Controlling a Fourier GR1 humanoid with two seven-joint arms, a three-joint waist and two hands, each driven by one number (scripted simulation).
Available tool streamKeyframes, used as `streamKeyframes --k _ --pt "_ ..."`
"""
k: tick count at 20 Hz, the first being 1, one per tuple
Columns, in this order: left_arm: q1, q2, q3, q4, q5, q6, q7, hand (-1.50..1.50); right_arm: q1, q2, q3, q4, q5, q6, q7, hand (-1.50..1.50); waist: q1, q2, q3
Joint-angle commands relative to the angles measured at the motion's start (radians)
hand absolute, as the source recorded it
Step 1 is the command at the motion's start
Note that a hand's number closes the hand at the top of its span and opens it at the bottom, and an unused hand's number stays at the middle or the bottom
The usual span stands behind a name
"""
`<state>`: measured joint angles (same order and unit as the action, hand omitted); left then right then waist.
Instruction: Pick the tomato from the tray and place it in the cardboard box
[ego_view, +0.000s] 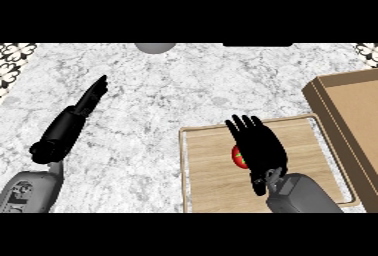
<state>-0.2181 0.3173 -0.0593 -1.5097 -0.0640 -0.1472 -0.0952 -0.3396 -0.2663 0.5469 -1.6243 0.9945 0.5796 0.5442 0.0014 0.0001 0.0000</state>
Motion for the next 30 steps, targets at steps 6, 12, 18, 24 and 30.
streamKeyframes --k 6,12,18,24,30 --pt "0.075 -0.039 0.005 -0.11 -0.025 -0.021 0.045 0.0 0.061 -0.041 0.007 0.029 0.072 -0.057 -0.19 1.5 0.002 -0.001 0.0" --pt "0.012 -0.001 0.062 -0.076 -0.001 -0.077 0.046 0.0 0.024 -0.012 0.032 0.123 0.177 -0.256 -0.302 1.5 0.002 0.0 0.0" --pt "-0.058 -0.032 0.076 0.008 -0.029 -0.066 0.051 0.0 0.006 0.018 0.016 0.084 0.234 -0.31 -0.348 1.5 -0.005 0.0 0.0" --pt "0.012 -0.06 0.032 -0.053 -0.044 -0.05 0.004 0.0 -0.198 0.109 -0.438 0.412 0.049 -0.399 -0.161 1.5 0.042 0.017 0.002" --pt "0.008 -0.083 0.017 -0.07 -0.063 -0.04 0.048 0.0 -0.378 0.065 -0.46 0.611 0.16 -0.622 -0.232 1.5 0.023 0.005 0.001"
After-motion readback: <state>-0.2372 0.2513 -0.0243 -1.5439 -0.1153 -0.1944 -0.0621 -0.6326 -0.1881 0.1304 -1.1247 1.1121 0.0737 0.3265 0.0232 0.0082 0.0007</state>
